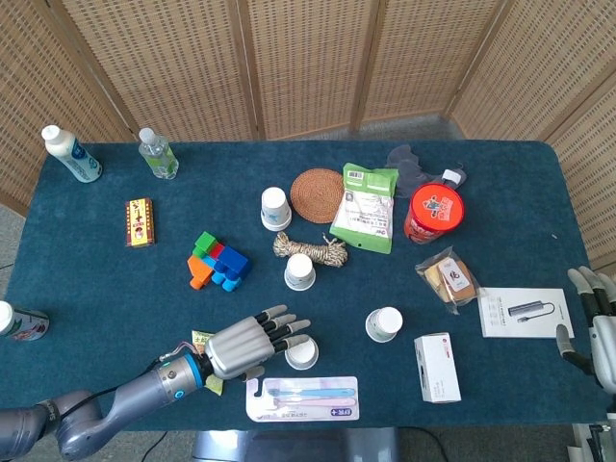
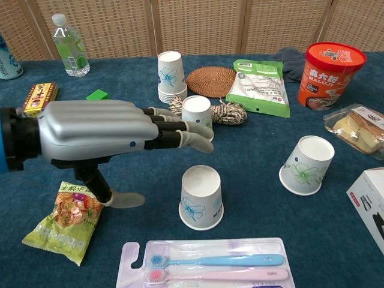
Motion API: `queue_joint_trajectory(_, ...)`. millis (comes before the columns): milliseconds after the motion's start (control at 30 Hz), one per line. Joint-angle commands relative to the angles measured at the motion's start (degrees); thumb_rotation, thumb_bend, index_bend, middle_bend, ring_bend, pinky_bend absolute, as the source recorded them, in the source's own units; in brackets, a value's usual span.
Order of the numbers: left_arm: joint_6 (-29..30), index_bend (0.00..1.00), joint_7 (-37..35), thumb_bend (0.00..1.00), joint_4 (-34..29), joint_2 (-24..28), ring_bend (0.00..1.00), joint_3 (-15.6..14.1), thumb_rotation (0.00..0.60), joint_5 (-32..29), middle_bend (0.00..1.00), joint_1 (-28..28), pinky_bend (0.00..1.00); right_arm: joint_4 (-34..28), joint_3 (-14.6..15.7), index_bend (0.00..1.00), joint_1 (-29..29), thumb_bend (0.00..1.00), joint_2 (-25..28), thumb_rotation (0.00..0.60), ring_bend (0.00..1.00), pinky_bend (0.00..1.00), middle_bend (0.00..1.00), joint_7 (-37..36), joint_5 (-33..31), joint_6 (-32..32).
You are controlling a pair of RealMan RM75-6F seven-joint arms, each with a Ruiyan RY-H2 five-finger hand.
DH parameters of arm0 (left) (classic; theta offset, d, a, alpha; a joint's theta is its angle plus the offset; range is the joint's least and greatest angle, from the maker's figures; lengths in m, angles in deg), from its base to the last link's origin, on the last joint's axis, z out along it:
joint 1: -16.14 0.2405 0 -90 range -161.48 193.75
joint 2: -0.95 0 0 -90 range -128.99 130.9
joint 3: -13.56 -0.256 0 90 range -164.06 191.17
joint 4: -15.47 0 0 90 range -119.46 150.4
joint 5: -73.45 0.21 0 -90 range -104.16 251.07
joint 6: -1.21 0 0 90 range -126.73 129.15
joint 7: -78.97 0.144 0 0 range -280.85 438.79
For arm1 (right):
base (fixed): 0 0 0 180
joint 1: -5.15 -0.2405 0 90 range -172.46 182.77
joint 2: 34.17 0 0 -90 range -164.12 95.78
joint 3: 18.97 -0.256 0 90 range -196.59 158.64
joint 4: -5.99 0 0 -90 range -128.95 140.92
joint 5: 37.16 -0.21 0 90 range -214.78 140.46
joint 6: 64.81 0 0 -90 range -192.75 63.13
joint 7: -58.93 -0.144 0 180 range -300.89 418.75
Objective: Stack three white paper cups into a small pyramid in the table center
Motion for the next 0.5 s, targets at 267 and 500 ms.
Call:
queue_joint_trajectory(267,-2.9,0.0,3.8,0.39,3.7,-6.6,0.0,0.7,0.6,-5.9,0.0,-4.1,0.02,0.4,0.0,0.0,0.6,0.51,0.5,0.6,0.0,0.0,0.0,-0.9,-0.4,0.3)
queue_joint_trajectory(500,-3.3,0.0,5.6,0.39,6.6,-10.7,0.0,1.1,0.6,-9.9,0.0,-6.3,0.1,0.6,-0.1,0.0,0.9,0.51,0.8,0.6,0.0,0.0,0.0,-1.4,-0.6,0.5)
